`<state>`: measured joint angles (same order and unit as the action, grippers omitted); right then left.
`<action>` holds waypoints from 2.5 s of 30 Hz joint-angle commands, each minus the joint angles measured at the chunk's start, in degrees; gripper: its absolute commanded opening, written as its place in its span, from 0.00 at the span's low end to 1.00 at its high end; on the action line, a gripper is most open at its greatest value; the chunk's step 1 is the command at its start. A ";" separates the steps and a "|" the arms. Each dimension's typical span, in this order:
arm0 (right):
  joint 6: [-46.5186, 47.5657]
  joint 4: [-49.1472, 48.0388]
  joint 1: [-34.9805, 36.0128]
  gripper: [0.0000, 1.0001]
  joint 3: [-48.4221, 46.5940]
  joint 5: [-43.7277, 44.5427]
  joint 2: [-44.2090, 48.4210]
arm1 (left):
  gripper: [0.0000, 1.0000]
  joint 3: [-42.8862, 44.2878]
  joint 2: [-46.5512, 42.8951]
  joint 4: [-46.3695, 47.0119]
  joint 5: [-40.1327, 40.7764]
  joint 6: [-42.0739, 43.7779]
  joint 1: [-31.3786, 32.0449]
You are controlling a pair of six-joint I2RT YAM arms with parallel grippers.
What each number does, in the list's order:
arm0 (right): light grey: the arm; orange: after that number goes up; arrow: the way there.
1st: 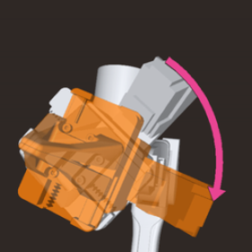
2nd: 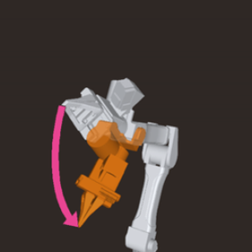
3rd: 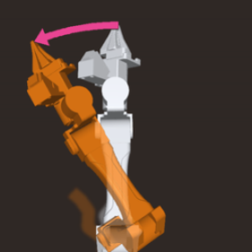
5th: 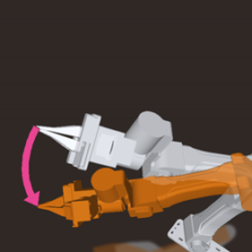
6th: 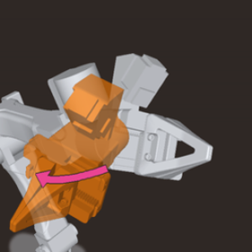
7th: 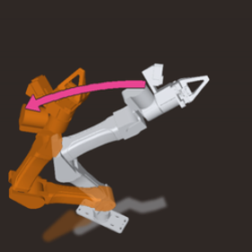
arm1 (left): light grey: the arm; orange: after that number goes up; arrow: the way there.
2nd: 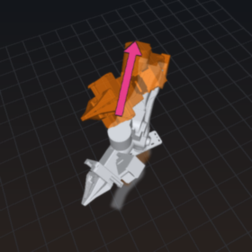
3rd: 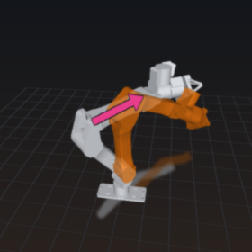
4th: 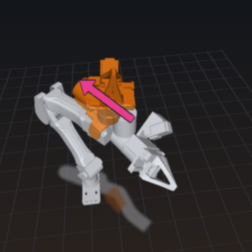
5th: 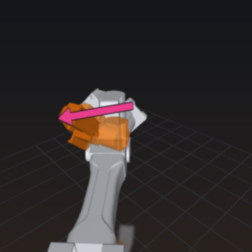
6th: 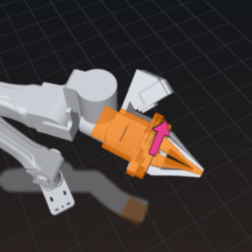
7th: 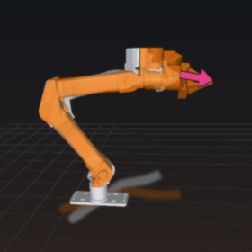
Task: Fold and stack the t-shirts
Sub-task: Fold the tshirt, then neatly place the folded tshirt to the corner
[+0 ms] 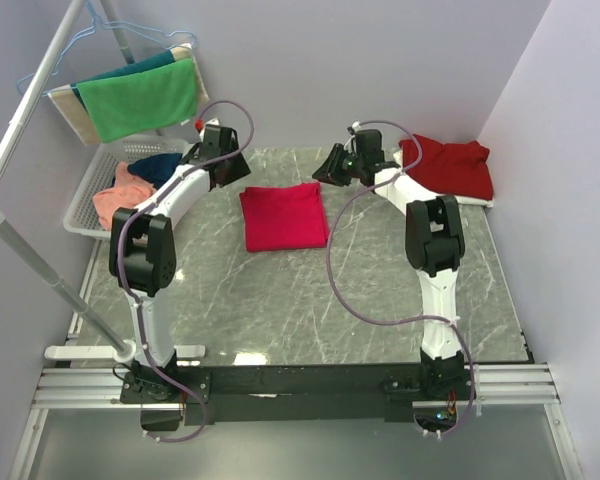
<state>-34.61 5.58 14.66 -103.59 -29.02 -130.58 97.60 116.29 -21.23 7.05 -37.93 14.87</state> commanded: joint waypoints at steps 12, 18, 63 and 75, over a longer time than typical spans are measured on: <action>8.42 12.87 3.54 0.38 3.49 6.51 7.10 | 0.48 -1.28 1.82 0.06 -9.34 2.69 3.41; 9.56 16.47 3.54 0.41 4.00 9.15 6.83 | 0.48 9.88 11.74 -9.25 -0.64 -0.12 3.23; 11.85 14.80 3.80 0.44 -1.08 -18.70 -10.57 | 0.55 -6.37 -13.28 1.46 4.99 3.13 -0.28; 13.43 18.85 3.80 0.00 -3.81 -12.75 -8.64 | 0.54 -9.88 -16.44 0.41 5.34 3.57 -0.28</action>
<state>-23.00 20.08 17.91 -105.89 -47.48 -139.98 88.88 103.63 -20.93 12.75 -35.53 14.74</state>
